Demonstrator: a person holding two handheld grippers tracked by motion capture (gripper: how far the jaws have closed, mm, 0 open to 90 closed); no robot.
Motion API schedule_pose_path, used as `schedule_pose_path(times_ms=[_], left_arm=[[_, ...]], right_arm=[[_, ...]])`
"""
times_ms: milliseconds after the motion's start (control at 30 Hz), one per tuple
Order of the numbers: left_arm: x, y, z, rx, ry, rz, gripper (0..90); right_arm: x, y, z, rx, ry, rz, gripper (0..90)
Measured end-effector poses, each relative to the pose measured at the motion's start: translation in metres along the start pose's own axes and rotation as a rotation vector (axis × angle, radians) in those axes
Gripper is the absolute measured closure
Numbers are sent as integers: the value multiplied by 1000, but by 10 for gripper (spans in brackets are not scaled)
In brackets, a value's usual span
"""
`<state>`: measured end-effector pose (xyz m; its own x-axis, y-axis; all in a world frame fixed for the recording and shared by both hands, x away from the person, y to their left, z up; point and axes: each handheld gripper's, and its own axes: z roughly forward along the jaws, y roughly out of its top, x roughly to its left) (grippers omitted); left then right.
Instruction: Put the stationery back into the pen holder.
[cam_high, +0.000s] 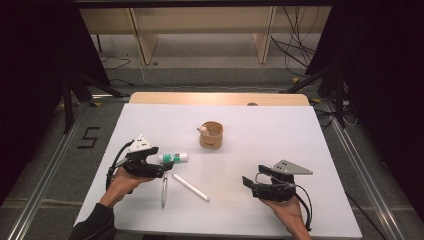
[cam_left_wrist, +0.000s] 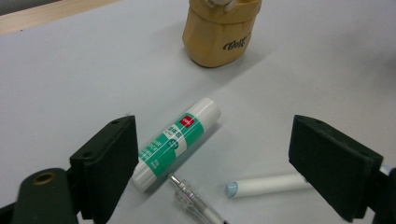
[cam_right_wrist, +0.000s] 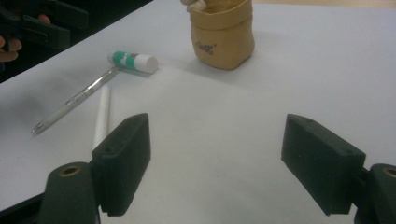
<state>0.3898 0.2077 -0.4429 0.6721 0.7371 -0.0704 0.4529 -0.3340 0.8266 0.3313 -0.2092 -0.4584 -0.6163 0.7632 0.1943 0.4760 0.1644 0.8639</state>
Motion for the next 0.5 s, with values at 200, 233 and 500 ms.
schedule_pose_path(times_ms=[200, 233, 500], left_arm=[[3, 8, 7, 48, 23, 70, 154], [4, 9, 9, 55, 34, 80, 155], [14, 16, 30, 189, 33, 178, 168]], right_arm=[[1, -2, -1, 3, 13, 0, 236], [1, -3, -1, 3, 14, 1, 234], [4, -7, -6, 8, 14, 5, 230]])
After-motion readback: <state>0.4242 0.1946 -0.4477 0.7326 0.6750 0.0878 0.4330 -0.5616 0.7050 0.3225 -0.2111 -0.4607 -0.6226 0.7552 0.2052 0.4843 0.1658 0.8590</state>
